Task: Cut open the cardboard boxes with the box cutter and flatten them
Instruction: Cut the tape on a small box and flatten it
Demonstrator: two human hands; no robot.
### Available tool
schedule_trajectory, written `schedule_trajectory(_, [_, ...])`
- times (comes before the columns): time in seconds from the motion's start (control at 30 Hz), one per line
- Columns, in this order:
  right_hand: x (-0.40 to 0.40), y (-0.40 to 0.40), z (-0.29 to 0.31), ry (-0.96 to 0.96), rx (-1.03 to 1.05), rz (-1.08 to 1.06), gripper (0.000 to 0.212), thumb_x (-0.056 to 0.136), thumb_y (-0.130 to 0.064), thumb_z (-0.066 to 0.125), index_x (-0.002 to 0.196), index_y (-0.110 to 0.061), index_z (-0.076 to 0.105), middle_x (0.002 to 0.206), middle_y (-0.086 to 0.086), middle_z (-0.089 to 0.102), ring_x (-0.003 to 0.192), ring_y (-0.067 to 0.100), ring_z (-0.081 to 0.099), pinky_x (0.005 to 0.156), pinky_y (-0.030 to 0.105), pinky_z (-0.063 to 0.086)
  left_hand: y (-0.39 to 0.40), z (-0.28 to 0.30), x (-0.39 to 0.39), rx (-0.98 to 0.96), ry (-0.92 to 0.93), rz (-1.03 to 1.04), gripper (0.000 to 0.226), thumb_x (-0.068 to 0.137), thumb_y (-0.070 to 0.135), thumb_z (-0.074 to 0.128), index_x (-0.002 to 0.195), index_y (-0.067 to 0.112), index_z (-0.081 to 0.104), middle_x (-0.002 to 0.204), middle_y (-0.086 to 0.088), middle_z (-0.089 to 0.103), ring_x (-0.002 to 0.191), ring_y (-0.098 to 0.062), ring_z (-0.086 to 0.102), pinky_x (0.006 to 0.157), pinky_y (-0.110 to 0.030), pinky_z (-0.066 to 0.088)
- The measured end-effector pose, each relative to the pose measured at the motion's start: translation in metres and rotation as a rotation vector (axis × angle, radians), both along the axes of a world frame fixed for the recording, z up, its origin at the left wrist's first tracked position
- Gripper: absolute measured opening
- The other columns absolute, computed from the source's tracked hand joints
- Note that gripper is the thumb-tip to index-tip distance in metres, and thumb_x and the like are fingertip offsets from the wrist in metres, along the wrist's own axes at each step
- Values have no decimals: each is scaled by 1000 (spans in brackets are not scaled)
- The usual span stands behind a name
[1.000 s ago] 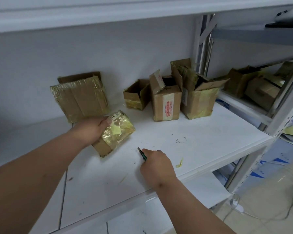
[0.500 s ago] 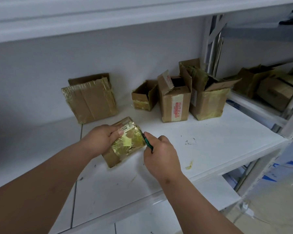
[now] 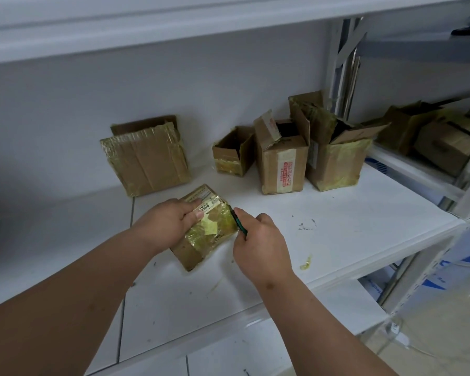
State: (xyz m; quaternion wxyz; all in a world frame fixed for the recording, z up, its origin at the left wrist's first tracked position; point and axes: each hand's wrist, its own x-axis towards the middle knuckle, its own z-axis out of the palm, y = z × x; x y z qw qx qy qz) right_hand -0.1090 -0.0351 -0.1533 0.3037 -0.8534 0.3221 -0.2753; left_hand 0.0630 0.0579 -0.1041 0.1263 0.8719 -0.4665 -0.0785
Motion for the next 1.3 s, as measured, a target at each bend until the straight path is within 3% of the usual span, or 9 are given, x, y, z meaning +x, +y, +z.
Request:
schedule_trajectory(0.17, [-2, 1, -5, -15, -12, -6, 57, 88, -7, 42, 135, -36, 54, 86, 4, 44, 70, 28, 53, 65, 35, 52, -8, -5, -7, 92, -32, 26, 65, 97, 59, 34, 154, 41, 10, 144, -9, 34, 128, -31, 45, 100, -34, 39])
schedule_trajectory(0.33, [-6, -1, -9, -19, -31, 16, 55, 91, -8, 44, 137, -36, 53, 85, 0, 41, 69, 26, 51, 60, 29, 44, -15, -13, -10, 27, 27, 92, 63, 92, 66, 29, 151, 47, 22, 144, -9, 27, 130, -31, 44, 106, -32, 35])
schedule_trajectory(0.43, [-10, -1, -14, -21, -35, 0, 55, 92, -9, 45, 139, -36, 53, 86, -1, 40, 69, 24, 48, 60, 26, 39, -18, -15, -13, -1, 94, 51, 58, 98, 57, 32, 153, 41, 23, 162, -4, 13, 147, -27, 21, 115, -35, 22])
schedule_trajectory(0.57, [-13, 0, -18, -40, -41, -6, 54, 93, -10, 46, 141, -33, 52, 88, -1, 42, 67, 22, 46, 58, 25, 36, -19, -17, -15, -31, 152, 6, 58, 101, 49, 35, 154, 31, 23, 159, -1, 29, 143, -22, 32, 108, -29, 28])
schedule_trajectory(0.87, [-4, -3, -8, -44, -49, 22, 55, 86, -9, 41, 133, -33, 56, 78, -3, 35, 64, 24, 46, 56, 26, 38, -20, -13, -7, -12, 155, 7, 58, 99, 51, 37, 153, 30, 28, 155, -5, 37, 138, -24, 39, 110, -31, 33])
schedule_trajectory(1.0, [-3, -6, -2, 39, -26, 13, 51, 88, -5, 42, 131, -29, 55, 85, 3, 39, 66, 29, 50, 59, 29, 44, -22, -15, -8, -20, 149, 14, 59, 100, 50, 37, 153, 27, 29, 155, -6, 37, 139, -25, 38, 113, -34, 31])
schedule_trajectory(1.3, [-14, -8, -9, 272, 99, 49, 33, 84, -4, 40, 107, -19, 57, 80, -1, 35, 62, 20, 42, 52, 27, 33, -27, -21, -11, 45, 89, 6, 61, 100, 50, 36, 155, 25, 24, 157, -7, 33, 139, -29, 38, 112, -38, 33])
